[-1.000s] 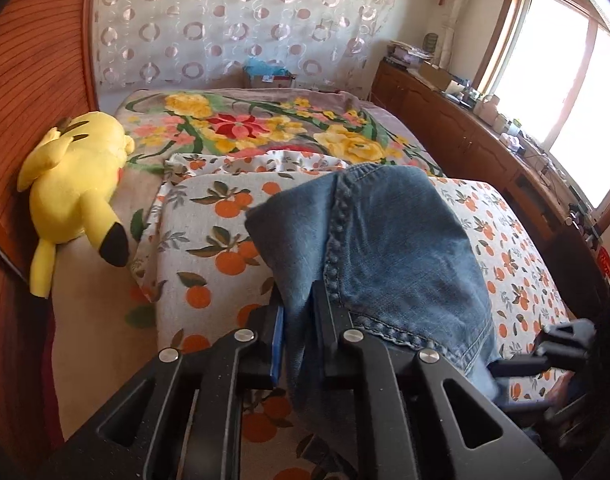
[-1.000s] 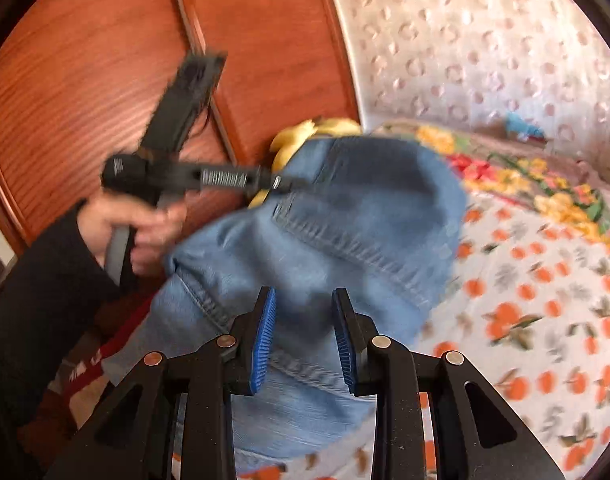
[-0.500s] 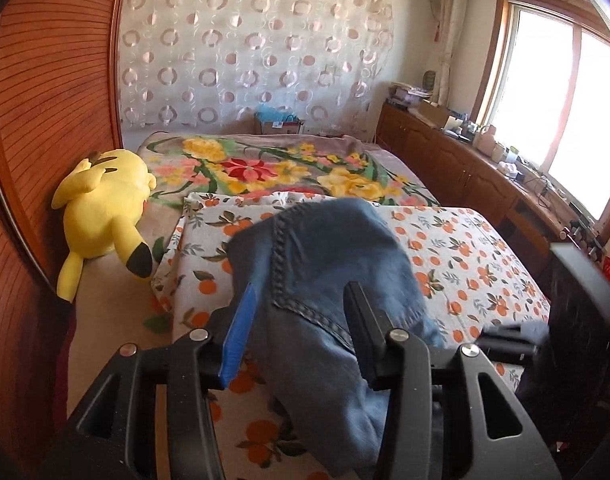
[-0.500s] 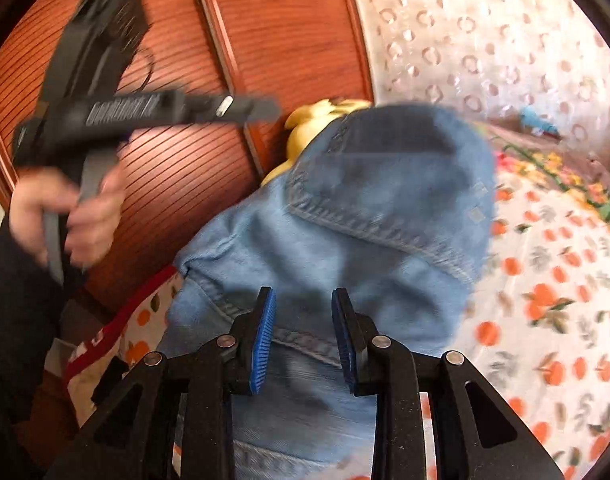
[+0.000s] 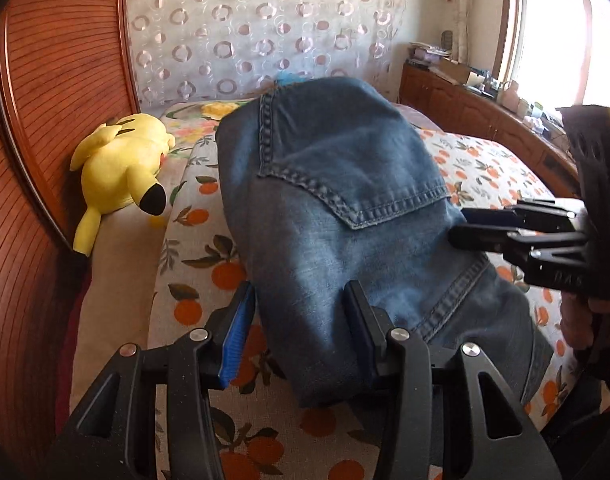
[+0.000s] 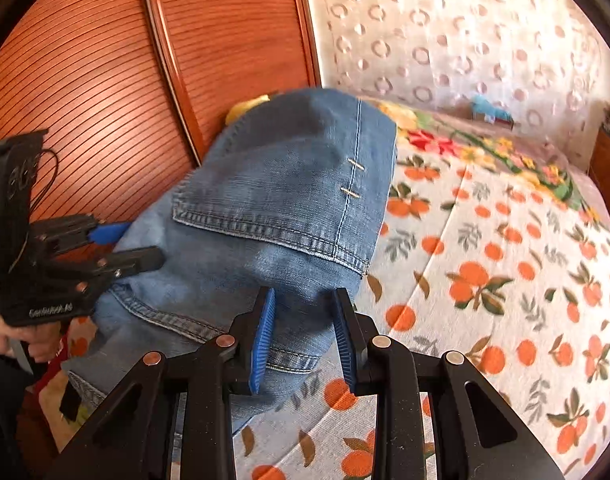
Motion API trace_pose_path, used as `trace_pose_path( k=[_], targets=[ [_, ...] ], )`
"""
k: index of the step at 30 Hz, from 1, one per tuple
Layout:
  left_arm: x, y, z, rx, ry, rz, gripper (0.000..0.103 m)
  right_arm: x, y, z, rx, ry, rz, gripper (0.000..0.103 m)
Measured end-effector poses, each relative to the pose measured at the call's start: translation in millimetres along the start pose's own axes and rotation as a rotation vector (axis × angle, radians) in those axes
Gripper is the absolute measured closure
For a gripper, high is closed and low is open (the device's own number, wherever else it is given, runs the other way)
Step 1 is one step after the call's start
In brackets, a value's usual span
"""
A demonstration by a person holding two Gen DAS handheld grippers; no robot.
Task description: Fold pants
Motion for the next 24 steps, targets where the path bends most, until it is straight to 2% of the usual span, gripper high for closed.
trace_pose_path(
  k=[3, 11, 18, 21, 24],
  targets=[
    [-4.4, 6.1, 3.5, -0.019, -0.017, -0.005, 0.056, -2.3, 1.2, -4.1, 0.022, 0.015, -0.008, 0.073],
    [8.5, 0.8, 3.4, 0.024, 0.01, 0.032, 0.056, 5.1, 5.0, -1.1, 0.005, 0.002, 0.004, 0.072],
    [28.8, 1.0, 12.2, 0.04, 0.006, 0.09, 0.056, 18.2, 18.3, -9.6, 0.028, -0.051, -0.007, 0.072],
    [29.5, 6.8, 9.6, 0.056, 0.002, 0.089, 0.056, 8.9, 30.6, -11.4, 0.076, -0.029, -0.036, 0.072],
    [26.5, 14.0, 6.8, 0.053, -0.008, 0.069, 0.056, 0.0, 37.9, -10.0, 0.067, -0.043, -0.068, 0.071]
  ],
)
Point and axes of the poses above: each gripper's, at about its wrist camera, not at the fingertips, and x roughly against the way its jaws point, z to its right, y to its underside, the point moved 9 cm from there along -x, roughly the way its jaws point, and after that the axes turned 15 degrees about y, right-handed, at the moved point
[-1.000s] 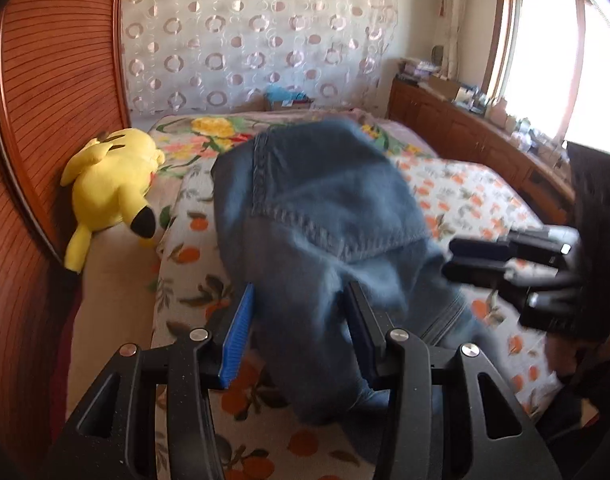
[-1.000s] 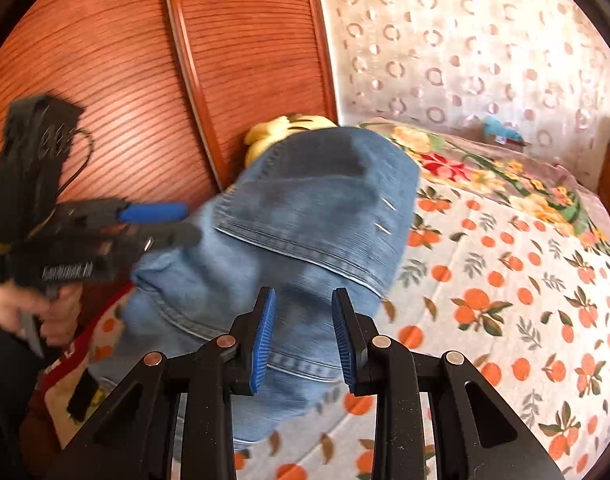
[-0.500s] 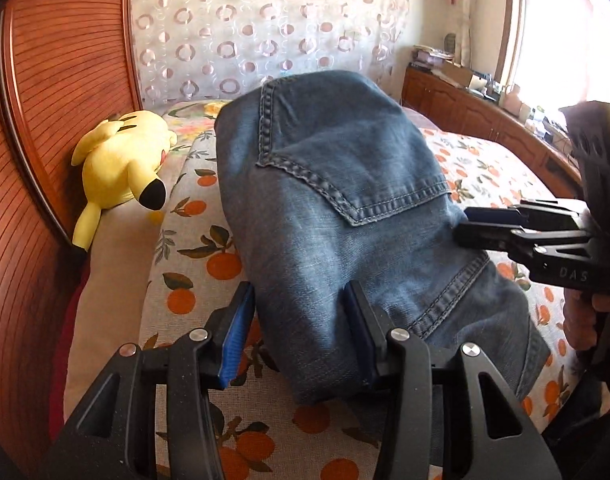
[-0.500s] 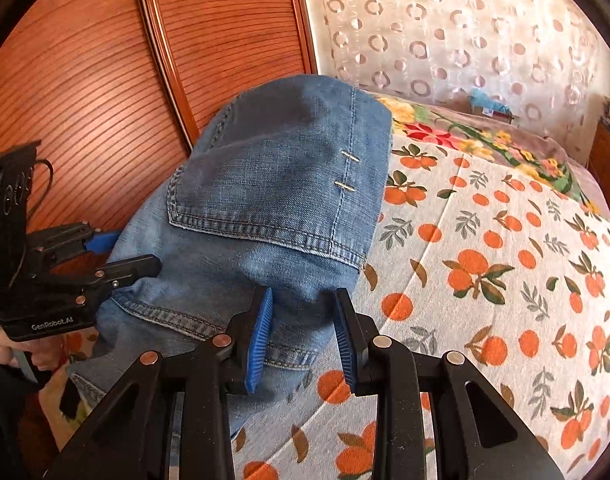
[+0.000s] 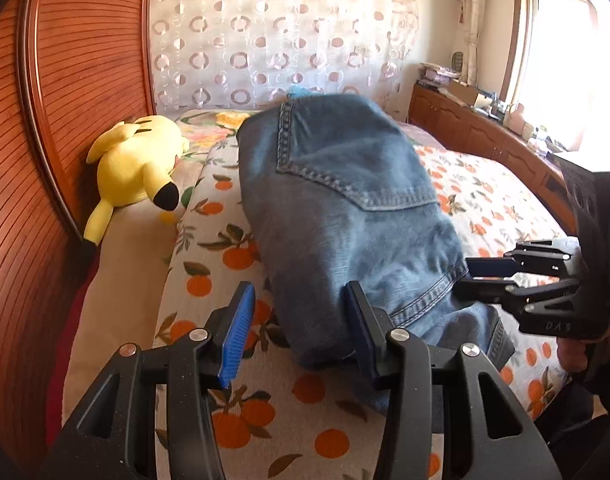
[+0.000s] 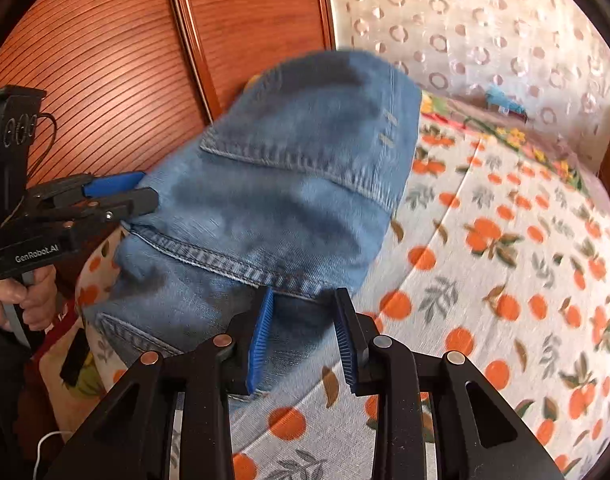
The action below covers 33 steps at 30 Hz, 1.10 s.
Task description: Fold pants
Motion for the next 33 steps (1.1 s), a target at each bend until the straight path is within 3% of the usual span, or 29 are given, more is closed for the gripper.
trace_pose_path(
  k=[13, 20, 28, 33],
  targets=[
    [1.1, 3.8, -0.6, 0.012, 0.004, 0.009, 0.056, 6.3, -1.5, 7.0, 0.001, -0.02, 0.008, 0.069],
    [2.2, -39.6, -1.5, -0.036, 0.004, 0.046, 0.056, 18.7, -36.6, 15.8, 0.045, -0.001, 0.081, 0.069],
    [2.4, -87.7, 1.4, -0.076, 0.022, 0.104, 0.056, 1.5, -79.7, 30.5, 0.055, 0.007, 0.119, 0.069],
    [-8.8, -94.8, -6.2, -0.058, 0.0, 0.074, 0.056, -16.9, -116.5, 43.3, 0.051, 0.012, 0.174, 0.069]
  ],
)
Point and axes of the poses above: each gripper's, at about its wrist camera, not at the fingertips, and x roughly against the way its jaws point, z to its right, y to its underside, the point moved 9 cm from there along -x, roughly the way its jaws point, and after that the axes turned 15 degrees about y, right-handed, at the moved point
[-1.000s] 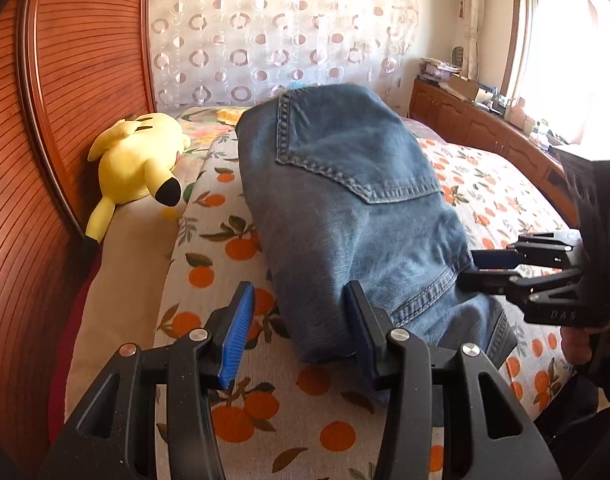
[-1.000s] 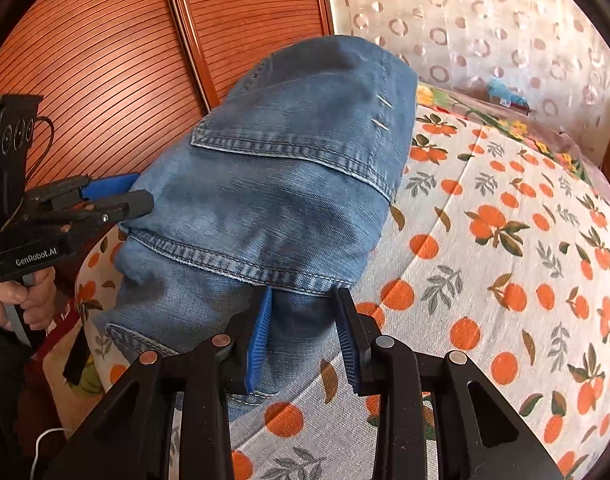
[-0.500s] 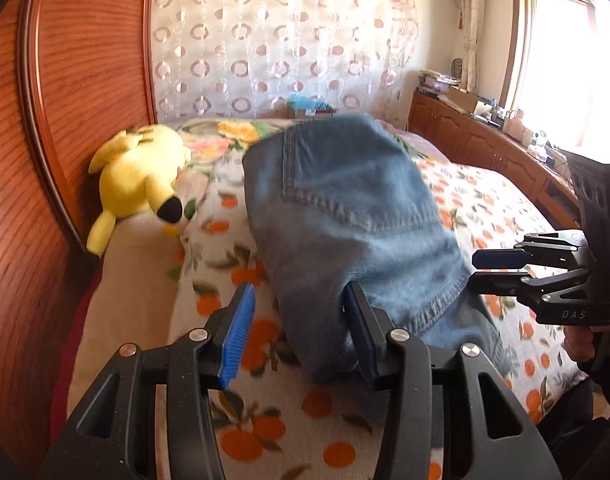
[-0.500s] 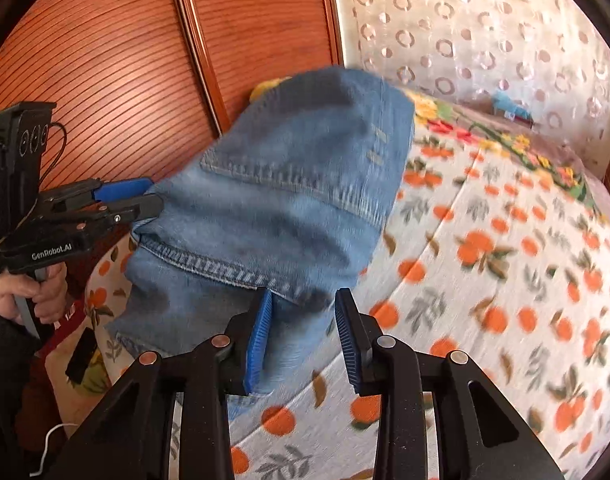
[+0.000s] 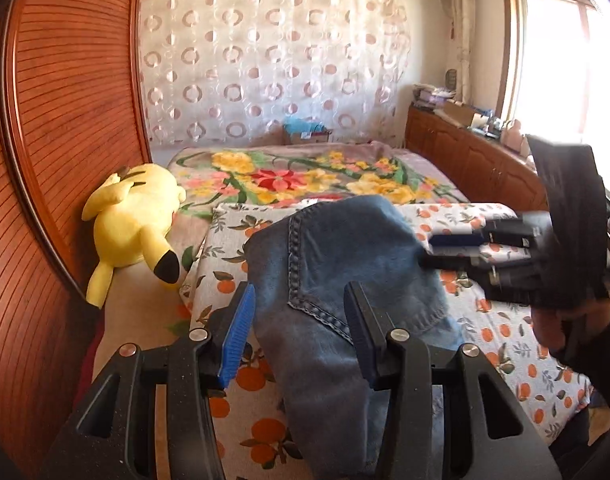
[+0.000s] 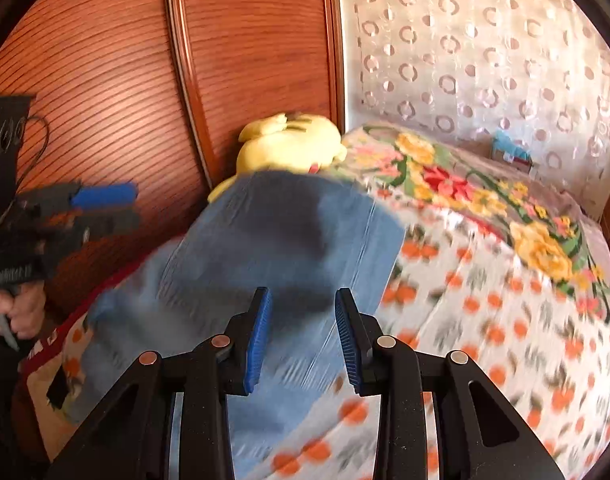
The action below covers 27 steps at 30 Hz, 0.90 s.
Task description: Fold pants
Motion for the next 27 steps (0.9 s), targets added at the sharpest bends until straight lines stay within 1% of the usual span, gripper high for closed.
trace_pose_path(
  k=[4, 8, 13, 17, 19, 21, 23, 27],
  targets=[
    [-15.7, 11.0, -6.4, 0.024, -0.014, -0.037, 0.056, -27.2, -18.2, 12.5, -0.016, -0.015, 0.001, 0.069],
    [-27.0, 24.3, -13.6, 0.053, -0.027, -0.072, 0.056, -51.1, -17.3, 19.6, -0.018, -0.031, -0.028, 0.069],
    [-33.7, 35.8, -16.5, 0.073, -0.031, -0.091, 0.056, -82.9, -16.7, 21.4, 0.011, -0.019, -0.072, 0.066],
    [-39.1, 43.2, -17.8, 0.078, -0.035, -0.111, 0.056, -100.6, -16.2, 25.4, 0.001, -0.022, -0.093, 0.064],
    [-43.1, 50.2, -17.1, 0.076, -0.038, -0.13, 0.056, -107.2, -13.1, 28.2, -0.015, -0.033, -0.11, 0.063],
    [-44.4, 55.9, -15.8, 0.076, -0.039, -0.13, 0.056, -107.7, -15.0, 30.3, -0.029, -0.044, -0.109, 0.06],
    [-41.3, 58.2, -14.8, 0.083, -0.04, -0.121, 0.056, -105.7, -17.2, 31.1, -0.034, -0.047, -0.107, 0.056],
    [-25.3, 54.2, -11.7, 0.107, -0.031, -0.089, 0.056, -99.7, -17.1, 34.4, -0.048, -0.025, -0.098, 0.048]
  ],
)
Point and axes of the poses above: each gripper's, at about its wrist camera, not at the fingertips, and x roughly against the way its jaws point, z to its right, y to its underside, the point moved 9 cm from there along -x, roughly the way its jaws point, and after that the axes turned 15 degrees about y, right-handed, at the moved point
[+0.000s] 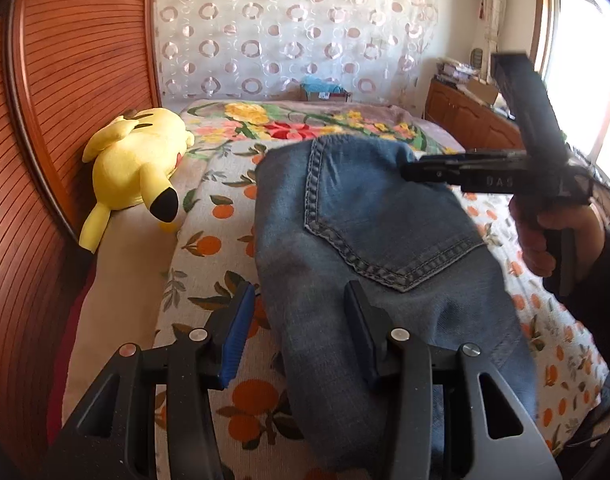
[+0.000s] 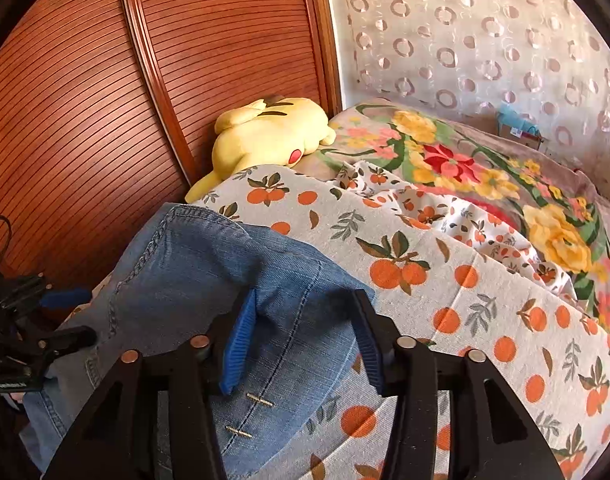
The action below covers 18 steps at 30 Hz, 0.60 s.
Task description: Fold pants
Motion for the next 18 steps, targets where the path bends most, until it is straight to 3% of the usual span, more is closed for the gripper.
trace_pose_path(
  k=[7, 18],
  targets=[
    [5.6, 12.1, 4.7, 0.062, 0.066, -0.008, 0.055, -7.4, 7.1, 2.7, -0.045, -0.035, -0.033, 0.035],
    [1.1, 19.5, 2.5, 0.147, 0.119, -0.023, 0.051, -32.7, 6.8, 2.4, -0.069, -0.096, -0.099, 0.035]
  ],
)
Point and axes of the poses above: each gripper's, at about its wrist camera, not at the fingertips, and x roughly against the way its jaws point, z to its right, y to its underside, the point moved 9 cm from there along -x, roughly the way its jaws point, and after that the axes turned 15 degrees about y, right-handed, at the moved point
